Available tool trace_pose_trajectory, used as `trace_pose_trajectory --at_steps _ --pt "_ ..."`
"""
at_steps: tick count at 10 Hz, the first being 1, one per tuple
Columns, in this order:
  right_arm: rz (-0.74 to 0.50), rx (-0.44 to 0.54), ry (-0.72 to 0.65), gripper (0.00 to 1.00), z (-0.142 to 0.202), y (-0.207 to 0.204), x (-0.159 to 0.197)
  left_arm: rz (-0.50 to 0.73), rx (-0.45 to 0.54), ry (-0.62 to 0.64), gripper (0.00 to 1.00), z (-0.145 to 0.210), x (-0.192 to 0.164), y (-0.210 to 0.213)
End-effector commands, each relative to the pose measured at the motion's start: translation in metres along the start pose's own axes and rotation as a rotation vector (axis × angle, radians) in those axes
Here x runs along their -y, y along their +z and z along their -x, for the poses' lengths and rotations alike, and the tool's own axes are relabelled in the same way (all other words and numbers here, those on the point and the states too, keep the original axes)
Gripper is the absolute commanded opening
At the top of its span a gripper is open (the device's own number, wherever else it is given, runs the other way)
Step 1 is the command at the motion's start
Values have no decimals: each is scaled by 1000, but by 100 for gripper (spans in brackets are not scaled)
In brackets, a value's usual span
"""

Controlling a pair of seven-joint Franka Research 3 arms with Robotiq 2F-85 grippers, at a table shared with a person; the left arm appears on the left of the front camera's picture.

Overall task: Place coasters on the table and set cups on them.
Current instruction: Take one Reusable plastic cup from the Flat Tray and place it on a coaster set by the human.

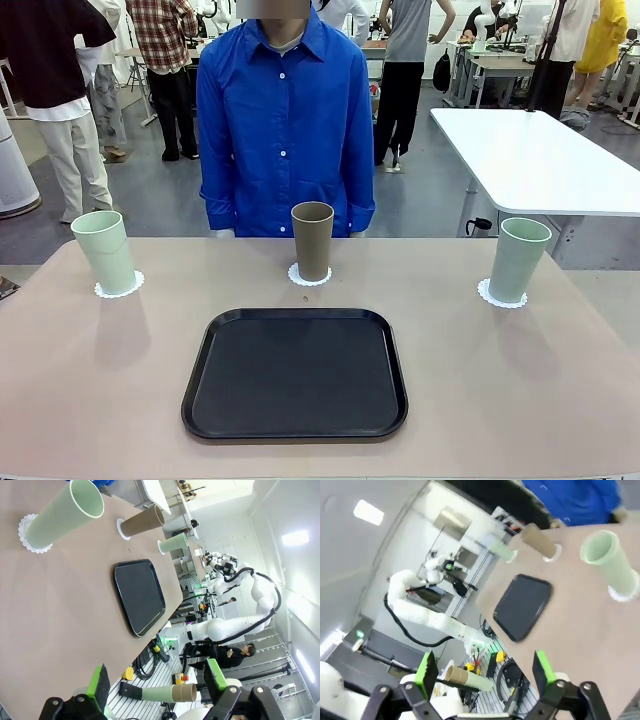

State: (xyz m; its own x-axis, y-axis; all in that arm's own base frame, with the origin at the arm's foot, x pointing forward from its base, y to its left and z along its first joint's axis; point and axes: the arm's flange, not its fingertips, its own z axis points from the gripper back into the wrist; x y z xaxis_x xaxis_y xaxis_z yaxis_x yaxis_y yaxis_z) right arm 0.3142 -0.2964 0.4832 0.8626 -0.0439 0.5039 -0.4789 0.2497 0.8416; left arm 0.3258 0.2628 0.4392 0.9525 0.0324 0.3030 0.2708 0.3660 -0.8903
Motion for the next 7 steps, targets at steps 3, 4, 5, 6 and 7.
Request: trace_pose_trajectory --at_steps 3,4,5,6,7 --pt "29 -57 -142 100 1 2 26 -1 13 2 100 0 3 0" --pt "26 -48 -163 100 3 4 34 -1 13 2 100 0 3 0" --pt "31 -27 -141 100 1 8 39 -1 13 2 100 0 3 0" --pt "25 -39 -135 100 5 -3 34 -1 13 2 100 0 3 0" --pt "25 -39 -135 100 5 -3 34 -1 13 2 100 0 3 0"
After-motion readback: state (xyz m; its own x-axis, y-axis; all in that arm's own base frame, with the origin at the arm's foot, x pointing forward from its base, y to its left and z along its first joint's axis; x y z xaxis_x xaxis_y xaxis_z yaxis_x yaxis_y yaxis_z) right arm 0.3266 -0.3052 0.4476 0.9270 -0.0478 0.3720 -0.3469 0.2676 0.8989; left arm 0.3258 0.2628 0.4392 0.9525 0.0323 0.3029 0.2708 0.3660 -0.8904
